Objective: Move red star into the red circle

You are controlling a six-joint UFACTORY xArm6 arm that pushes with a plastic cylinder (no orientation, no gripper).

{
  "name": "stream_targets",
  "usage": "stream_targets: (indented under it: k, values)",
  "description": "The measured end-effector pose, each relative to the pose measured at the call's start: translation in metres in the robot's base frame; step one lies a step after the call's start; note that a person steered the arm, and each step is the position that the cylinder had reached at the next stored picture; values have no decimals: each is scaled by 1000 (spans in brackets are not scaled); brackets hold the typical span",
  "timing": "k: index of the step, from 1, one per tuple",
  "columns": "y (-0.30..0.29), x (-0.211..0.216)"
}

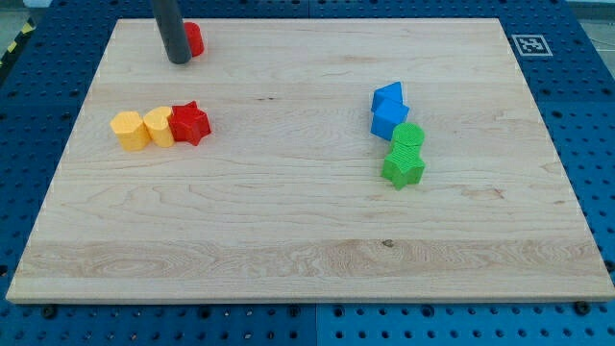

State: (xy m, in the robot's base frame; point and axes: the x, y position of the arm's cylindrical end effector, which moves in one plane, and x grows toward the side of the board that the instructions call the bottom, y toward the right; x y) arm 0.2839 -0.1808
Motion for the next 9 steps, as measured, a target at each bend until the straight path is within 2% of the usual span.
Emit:
stream_targets:
  k: [1, 3, 5, 7, 9]
  values:
    - [36, 8]
    - [18, -32]
    - [36, -34]
    - [99, 30]
    - [106, 57]
